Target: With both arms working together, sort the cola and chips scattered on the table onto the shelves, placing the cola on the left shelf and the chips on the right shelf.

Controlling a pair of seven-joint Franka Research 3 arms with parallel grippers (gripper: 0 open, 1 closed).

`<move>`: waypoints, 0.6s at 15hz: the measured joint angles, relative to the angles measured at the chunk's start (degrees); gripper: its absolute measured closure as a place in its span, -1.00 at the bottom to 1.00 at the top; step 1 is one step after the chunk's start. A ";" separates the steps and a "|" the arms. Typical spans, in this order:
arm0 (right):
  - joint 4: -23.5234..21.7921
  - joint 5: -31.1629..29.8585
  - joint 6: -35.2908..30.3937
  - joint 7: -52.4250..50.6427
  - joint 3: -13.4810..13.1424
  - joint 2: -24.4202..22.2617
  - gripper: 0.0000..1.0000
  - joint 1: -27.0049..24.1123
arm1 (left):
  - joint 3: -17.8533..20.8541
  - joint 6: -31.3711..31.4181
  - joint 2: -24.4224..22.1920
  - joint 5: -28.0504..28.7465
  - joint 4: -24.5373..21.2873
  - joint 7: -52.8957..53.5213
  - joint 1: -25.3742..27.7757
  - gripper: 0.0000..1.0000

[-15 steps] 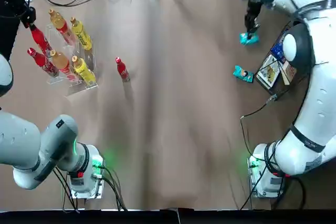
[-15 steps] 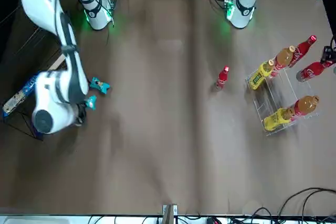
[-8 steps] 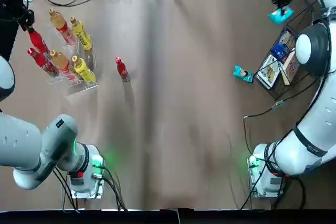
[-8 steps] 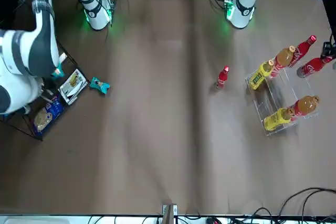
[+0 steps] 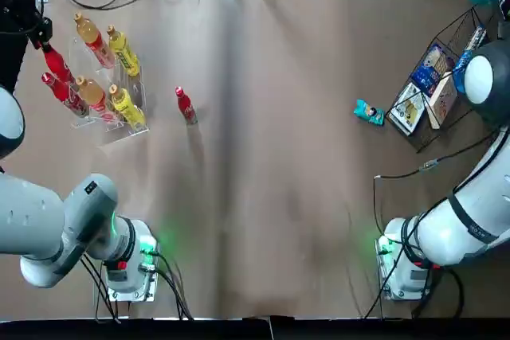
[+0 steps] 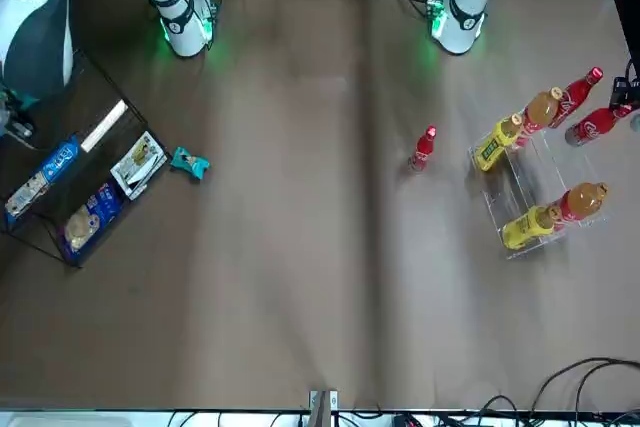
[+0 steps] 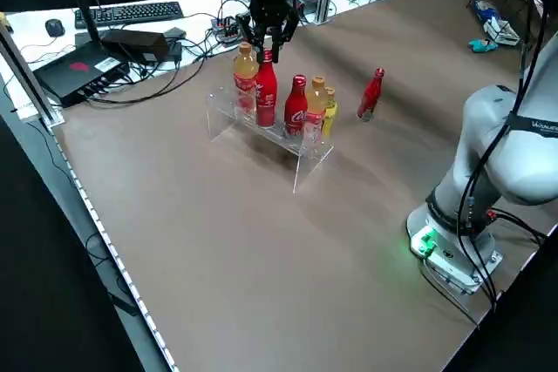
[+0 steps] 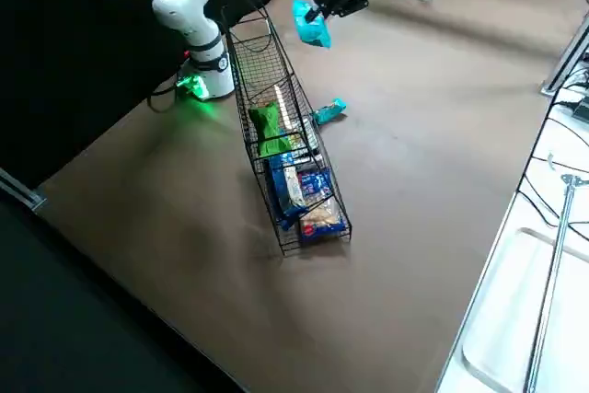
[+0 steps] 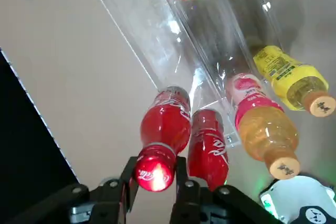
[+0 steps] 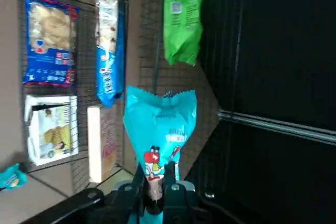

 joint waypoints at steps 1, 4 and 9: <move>-0.07 -0.48 0.07 -0.82 -0.08 0.05 0.68 -0.64 | 0.00 0.32 -0.31 -0.06 -0.38 0.03 0.04 0.36; -1.42 -0.52 1.29 -2.07 -0.16 0.85 0.68 -5.40 | 0.01 2.02 -1.27 -1.10 -1.50 0.07 0.18 0.36; -5.40 -0.65 3.21 -2.46 -0.15 1.47 0.68 -7.04 | -0.10 4.53 -0.72 -6.83 -2.89 -0.70 0.57 0.36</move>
